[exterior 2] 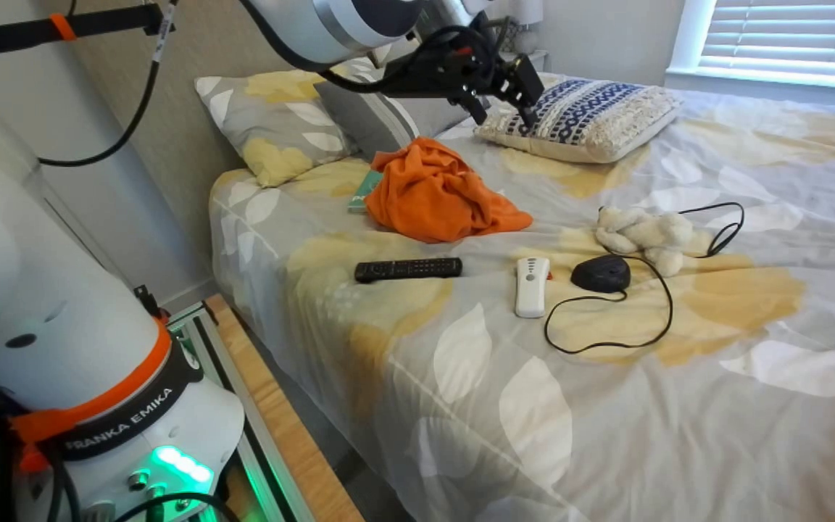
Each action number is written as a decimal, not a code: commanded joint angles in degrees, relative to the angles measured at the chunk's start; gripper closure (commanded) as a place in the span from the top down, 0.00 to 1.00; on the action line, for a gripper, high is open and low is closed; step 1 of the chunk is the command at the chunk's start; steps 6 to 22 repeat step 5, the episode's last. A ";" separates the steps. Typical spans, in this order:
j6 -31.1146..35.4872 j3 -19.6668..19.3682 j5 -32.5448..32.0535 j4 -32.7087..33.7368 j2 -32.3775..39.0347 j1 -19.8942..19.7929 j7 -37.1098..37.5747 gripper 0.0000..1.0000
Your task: Push the large button on the white remote control
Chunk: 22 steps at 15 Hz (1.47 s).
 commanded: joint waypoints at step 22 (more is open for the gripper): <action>5.51 -0.02 -1.90 -4.73 -6.19 -0.45 -1.09 1.00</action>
